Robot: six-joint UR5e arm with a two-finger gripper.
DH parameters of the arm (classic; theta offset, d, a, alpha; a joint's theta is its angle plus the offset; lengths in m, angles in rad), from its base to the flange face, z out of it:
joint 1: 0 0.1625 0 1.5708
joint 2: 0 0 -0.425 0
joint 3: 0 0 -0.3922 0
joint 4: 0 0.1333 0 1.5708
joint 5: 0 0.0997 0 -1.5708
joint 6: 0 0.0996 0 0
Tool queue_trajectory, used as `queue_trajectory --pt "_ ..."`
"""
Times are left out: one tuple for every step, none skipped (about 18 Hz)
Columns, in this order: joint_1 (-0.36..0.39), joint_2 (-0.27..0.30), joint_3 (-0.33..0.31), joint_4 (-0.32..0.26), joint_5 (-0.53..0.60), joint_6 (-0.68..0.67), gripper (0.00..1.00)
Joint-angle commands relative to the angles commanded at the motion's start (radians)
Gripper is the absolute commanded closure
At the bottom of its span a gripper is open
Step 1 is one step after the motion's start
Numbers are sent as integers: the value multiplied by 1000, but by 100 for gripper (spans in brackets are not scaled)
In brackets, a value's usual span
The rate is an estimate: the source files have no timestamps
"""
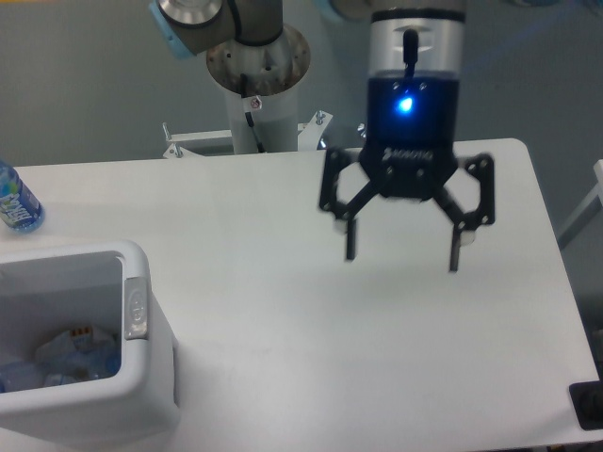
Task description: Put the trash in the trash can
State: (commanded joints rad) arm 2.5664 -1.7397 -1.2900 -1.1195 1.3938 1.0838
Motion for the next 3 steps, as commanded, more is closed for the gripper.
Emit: queue_trajectory --pt "-2 11 -12 -2 42 52 0" --pt "-2 18 -20 -2 59 74 0" --pt "0 22 -20 -3 60 77 0"
